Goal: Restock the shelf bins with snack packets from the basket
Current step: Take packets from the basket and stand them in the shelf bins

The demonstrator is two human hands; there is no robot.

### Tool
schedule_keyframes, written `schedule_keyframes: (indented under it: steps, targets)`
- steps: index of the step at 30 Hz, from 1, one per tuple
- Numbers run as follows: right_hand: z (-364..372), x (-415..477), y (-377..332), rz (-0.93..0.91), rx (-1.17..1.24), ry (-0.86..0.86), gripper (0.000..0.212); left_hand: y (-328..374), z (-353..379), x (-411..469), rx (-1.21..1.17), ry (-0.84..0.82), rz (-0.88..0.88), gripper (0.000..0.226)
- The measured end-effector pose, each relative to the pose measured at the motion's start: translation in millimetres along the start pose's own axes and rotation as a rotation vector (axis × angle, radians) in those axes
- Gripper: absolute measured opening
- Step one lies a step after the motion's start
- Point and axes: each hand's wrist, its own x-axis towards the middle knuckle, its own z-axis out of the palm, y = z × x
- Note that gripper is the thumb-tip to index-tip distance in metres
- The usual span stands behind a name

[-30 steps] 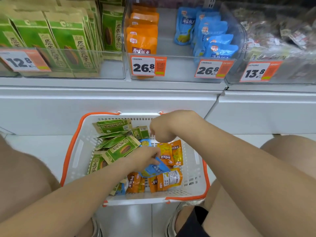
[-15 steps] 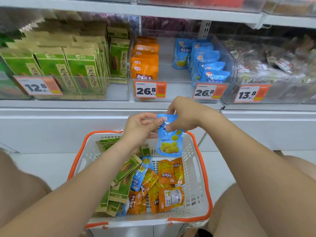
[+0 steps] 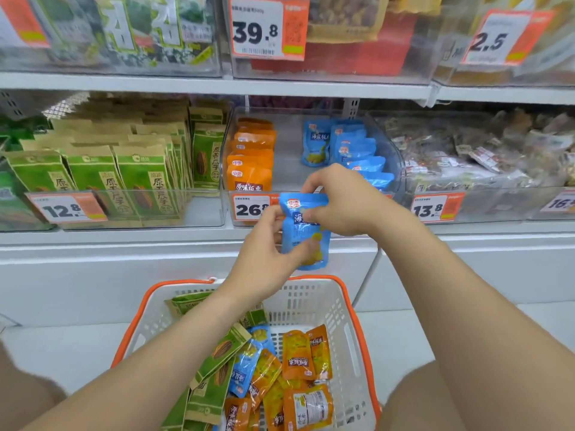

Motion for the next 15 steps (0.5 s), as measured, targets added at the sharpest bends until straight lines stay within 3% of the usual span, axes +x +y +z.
schedule_keyframes:
  steps: [6, 8, 12, 15]
  targets:
    - [-27, 14, 7, 0.121, 0.314, 0.430, 0.031, 44, 11, 61, 0.239, 0.327, 0.235, 0.044]
    - [-37, 18, 18, 0.204, 0.304, 0.523, 0.033, 58, 17, 84, 0.272, 0.372, 0.272, 0.046]
    - [-41, 32, 40, 0.255, 0.190, 0.472, 0.033, 60, 25, 130, 0.382, 0.372, 0.217, 0.048]
    - [-39, 47, 57, 0.268, 0.014, 0.389, 0.034, 53, 36, 161, 0.428, 0.402, 0.073, 0.053]
